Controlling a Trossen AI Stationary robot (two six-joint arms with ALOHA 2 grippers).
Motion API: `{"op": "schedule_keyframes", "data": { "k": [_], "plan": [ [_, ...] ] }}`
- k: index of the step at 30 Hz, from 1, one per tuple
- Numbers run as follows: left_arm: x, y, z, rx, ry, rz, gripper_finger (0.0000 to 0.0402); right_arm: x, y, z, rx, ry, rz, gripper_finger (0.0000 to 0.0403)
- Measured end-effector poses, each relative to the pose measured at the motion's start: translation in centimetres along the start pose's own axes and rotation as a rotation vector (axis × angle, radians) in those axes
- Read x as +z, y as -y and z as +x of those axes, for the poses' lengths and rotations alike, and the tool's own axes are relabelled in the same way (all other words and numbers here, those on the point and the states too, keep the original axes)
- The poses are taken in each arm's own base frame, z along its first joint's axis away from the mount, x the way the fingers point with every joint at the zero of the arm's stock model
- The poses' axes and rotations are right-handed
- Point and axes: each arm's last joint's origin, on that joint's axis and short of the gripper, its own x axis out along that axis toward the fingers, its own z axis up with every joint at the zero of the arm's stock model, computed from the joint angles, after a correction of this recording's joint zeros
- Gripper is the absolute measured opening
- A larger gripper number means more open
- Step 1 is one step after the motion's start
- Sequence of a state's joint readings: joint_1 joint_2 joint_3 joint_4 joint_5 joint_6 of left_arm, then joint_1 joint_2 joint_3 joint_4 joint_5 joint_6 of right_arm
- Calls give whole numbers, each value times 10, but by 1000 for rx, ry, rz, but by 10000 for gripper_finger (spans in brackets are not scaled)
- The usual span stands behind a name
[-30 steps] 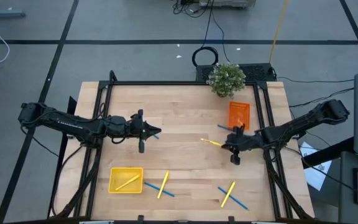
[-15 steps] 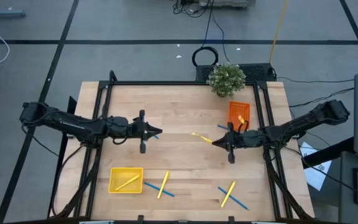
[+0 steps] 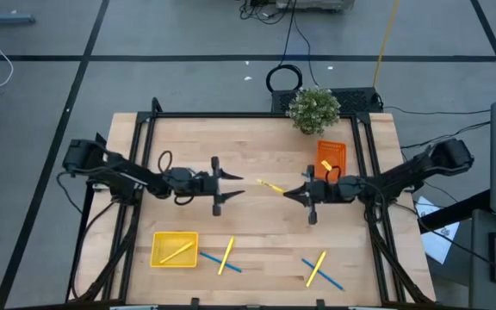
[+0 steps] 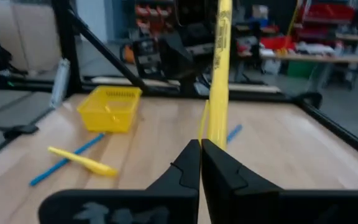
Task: Sort pens & pencils
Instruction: Put the top left yellow ballpen into the yellow bin
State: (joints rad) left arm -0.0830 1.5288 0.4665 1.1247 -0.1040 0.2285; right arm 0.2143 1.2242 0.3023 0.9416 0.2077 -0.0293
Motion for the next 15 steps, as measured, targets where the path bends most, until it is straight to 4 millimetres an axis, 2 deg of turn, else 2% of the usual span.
{"op": "schedule_keyframes", "data": {
  "k": [7, 11, 15],
  "plan": [
    [12, 2, 32, -47, 48, -37, 271, -7, -1, 15, 36, 66, -16, 0],
    [17, 6, 47, -113, 66, -74, 284, -5, -3, 25, 33, 67, -40, 0],
    [16, 7, 53, -120, 51, -97, 284, -3, -5, 32, 59, 69, -58, 0]
  ]
}}
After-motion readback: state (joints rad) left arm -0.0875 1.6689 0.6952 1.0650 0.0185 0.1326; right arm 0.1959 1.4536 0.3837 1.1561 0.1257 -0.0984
